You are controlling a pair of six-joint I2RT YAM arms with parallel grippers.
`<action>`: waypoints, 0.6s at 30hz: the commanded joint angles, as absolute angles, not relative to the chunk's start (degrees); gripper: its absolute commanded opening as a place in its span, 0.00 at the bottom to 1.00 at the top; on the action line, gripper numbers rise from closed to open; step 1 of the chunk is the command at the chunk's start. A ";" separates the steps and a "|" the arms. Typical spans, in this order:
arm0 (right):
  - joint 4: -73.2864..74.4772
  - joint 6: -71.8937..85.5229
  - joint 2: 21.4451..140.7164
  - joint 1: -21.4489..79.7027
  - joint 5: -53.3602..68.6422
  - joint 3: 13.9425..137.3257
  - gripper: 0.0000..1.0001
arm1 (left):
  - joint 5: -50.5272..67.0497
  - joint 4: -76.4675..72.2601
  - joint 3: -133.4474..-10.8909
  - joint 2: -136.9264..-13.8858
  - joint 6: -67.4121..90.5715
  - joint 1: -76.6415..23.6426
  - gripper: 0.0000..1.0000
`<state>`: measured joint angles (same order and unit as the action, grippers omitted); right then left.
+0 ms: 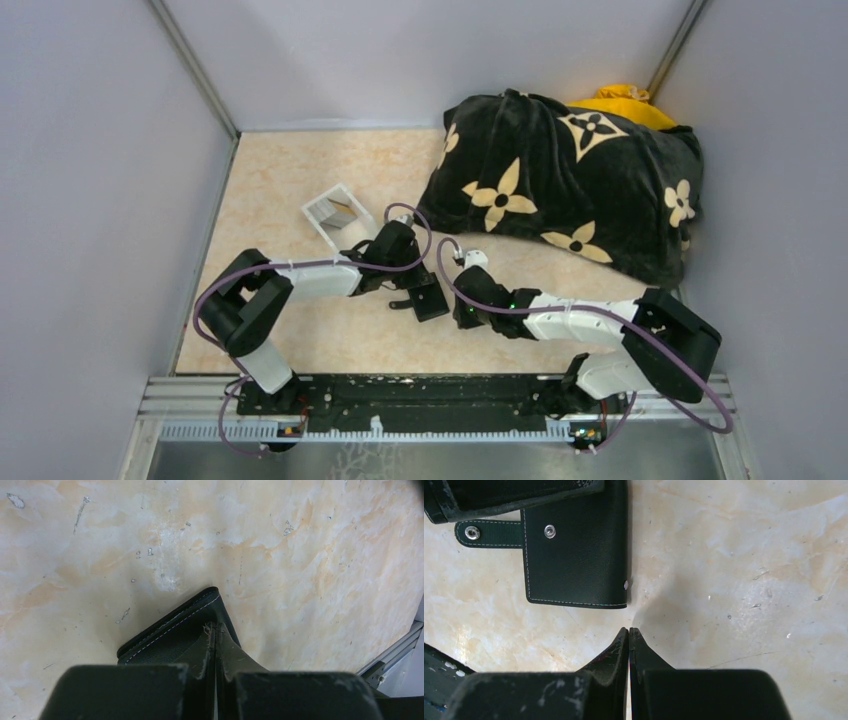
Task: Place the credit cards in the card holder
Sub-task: Close the card holder at the center of the board.
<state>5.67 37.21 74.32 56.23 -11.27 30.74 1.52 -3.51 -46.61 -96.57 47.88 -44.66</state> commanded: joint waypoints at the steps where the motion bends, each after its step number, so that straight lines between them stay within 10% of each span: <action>1: 2.03 39.29 75.53 57.17 -10.60 31.30 0.00 | -1.74 6.08 -43.23 -99.18 46.62 -45.18 0.00; 18: -4.69 40.44 80.50 56.69 -10.59 32.52 0.00 | -1.74 7.09 -43.16 -99.01 46.81 -45.34 0.00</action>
